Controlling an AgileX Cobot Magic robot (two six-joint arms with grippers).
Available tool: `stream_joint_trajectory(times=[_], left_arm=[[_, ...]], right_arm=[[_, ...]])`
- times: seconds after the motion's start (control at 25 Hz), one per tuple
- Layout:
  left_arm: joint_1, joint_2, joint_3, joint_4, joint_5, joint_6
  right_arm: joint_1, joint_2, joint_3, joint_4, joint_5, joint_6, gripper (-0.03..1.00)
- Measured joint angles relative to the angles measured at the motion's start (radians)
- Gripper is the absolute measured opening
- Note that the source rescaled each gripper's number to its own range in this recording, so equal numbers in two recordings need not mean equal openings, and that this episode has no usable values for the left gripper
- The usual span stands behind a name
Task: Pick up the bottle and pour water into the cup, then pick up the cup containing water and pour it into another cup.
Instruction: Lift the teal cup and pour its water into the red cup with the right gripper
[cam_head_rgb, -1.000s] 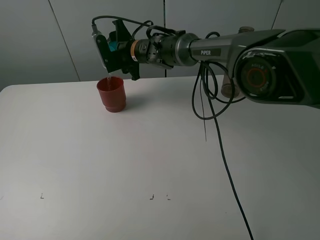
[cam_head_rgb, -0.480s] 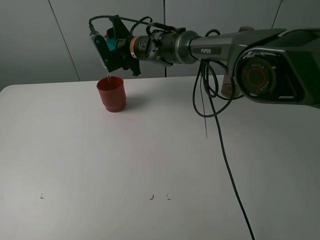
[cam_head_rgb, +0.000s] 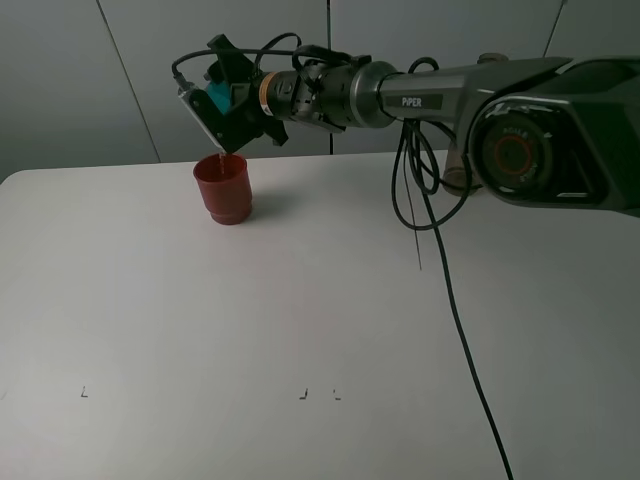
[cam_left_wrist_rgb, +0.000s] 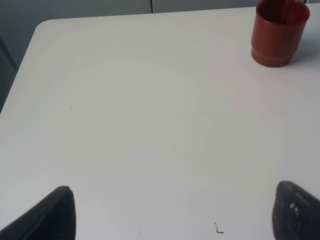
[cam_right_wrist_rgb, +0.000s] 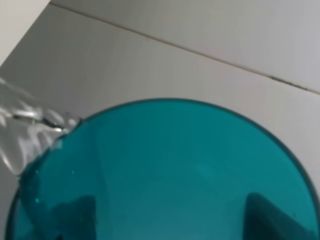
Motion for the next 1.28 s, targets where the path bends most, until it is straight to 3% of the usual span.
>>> stream_joint_trajectory(times=[0.24,0.84,1.12,1.28], left_arm=[[0.000,0.000,0.000,0.000,0.000,0.000],[0.000,0.000,0.000,0.000,0.000,0.000],[0.000,0.000,0.000,0.000,0.000,0.000],[0.000,0.000,0.000,0.000,0.000,0.000]], right_arm=[[0.000,0.000,0.000,0.000,-0.025,-0.085,0.04],[0.000,0.000,0.000,0.000,-0.029,-0.097,0.04],[0.000,0.000,-0.001,0.059,-0.023,0.049,0.04],[0.000,-0.022,-0.001,0.120,0.026,0.333,0.04]])
